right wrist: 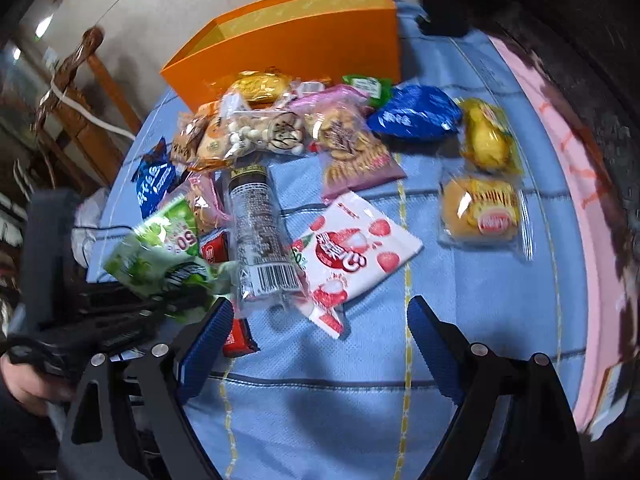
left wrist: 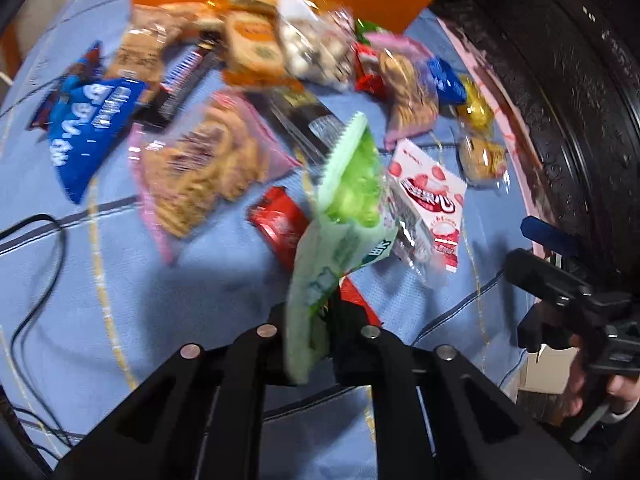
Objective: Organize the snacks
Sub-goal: 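Grasp the green snack bag with the left gripper while the right grasps the dark bottle pack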
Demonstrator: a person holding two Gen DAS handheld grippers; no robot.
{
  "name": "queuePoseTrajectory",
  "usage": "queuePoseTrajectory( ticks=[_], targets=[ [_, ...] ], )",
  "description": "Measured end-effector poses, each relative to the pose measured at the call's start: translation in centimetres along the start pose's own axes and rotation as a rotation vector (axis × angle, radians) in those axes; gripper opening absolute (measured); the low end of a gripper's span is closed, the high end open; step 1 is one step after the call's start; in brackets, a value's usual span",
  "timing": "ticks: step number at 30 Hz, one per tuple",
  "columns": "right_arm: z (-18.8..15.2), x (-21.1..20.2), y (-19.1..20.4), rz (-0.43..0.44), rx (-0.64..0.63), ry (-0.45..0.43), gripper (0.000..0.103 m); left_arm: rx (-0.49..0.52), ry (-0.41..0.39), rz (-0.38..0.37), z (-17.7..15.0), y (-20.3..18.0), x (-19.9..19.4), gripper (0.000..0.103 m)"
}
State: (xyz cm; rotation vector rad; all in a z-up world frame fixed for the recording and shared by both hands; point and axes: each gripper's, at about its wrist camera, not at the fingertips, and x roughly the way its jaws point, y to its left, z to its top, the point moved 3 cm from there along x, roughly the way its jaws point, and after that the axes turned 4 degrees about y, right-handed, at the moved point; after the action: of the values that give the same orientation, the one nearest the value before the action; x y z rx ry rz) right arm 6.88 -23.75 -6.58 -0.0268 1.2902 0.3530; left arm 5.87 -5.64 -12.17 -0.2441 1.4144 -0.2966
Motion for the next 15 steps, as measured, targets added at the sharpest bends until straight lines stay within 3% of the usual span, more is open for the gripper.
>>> queuePoseTrajectory(
  ticks=[4,10,15],
  targets=[
    [1.7,1.1,2.6,-0.018,-0.115,0.002,0.089,-0.051,-0.047,0.011,-0.1,2.2,-2.0,0.008],
    [4.1,5.4,6.4,-0.147,-0.289,0.072,0.086,-0.105,-0.102,0.037,0.0,4.9,-4.3,0.008],
    [4.9,8.2,7.8,-0.173,-0.328,0.136,0.073,-0.151,-0.115,0.058,0.0,7.1,-5.0,0.008]
  ],
)
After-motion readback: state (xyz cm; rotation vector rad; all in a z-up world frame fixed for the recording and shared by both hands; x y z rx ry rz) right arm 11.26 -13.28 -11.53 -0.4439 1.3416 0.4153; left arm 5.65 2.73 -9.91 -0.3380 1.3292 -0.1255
